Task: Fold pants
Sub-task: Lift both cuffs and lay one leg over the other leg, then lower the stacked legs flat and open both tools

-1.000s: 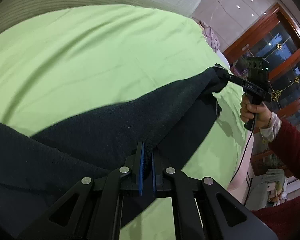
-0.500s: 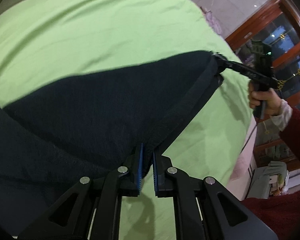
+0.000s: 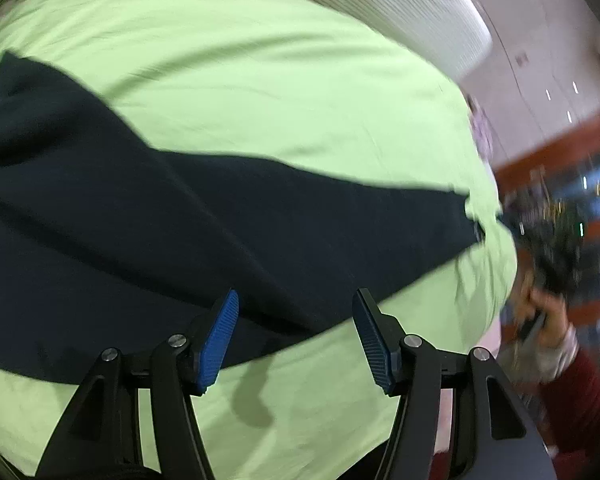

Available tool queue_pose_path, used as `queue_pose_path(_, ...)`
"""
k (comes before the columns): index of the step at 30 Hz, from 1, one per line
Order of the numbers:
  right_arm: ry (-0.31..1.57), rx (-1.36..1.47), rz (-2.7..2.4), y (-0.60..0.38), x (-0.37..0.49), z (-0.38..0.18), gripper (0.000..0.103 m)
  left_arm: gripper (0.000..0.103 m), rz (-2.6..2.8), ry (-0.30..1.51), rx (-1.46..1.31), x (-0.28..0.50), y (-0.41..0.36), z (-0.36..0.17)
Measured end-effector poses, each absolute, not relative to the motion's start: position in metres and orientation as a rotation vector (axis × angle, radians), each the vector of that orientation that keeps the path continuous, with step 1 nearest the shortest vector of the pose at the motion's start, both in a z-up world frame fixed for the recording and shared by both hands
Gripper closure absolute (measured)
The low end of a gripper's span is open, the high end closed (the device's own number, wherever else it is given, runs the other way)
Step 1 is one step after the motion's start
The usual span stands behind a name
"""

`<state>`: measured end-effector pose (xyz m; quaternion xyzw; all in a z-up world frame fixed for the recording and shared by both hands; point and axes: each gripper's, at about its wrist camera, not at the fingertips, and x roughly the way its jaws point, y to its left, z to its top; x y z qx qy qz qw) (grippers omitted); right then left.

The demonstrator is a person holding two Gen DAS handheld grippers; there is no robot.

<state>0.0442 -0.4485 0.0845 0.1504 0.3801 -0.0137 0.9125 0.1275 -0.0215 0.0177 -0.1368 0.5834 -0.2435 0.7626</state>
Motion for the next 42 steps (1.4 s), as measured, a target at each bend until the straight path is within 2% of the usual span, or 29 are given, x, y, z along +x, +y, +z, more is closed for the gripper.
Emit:
queue_pose_path(4,0.779,0.351,0.07,-0.414,0.061,0.08,0.05,0.04,-0.415,1.268,-0.353,0.152,0.0,0.025)
queue_pose_path(12,0.902,0.337,0.366,-0.302,0.116,0.045,0.05,0.039,-0.187,1.303,-0.402,0.217,0.017,0.035)
queue_pose_path(22,1.035,0.266,0.611,-0.196,0.171,0.013,0.05,0.04,0.132,1.47,-0.402,0.288,0.026,0.002)
queue_pose_path(28,1.122,0.189,0.663,-0.155,0.19,-0.014,0.05,0.053,0.201,1.522,-0.343,0.307,0.022,-0.024)
queue_pose_path(29,1.134,0.171,0.663,-0.149,0.193,-0.018,0.05,0.063,0.2,1.513,-0.343,0.308,0.023,-0.025)
queue_pose_path(30,1.143,0.155,0.668,-0.144,0.193,-0.022,0.051,0.078,0.195,1.503,-0.346,0.308,0.023,-0.025)
queue_pose_path(32,1.154,0.14,0.68,-0.137,0.195,-0.027,0.066,0.089,0.161,1.482,-0.379,0.306,0.029,-0.026)
queue_pose_path(34,1.161,0.098,0.665,-0.134,0.194,-0.028,0.093,0.095,0.136,1.446,-0.405,0.3,0.041,-0.022)
queue_pose_path(42,1.077,0.039,0.73,-0.131,0.177,0.005,0.096,0.098,0.003,1.222,-0.608,0.244,0.1,0.008)
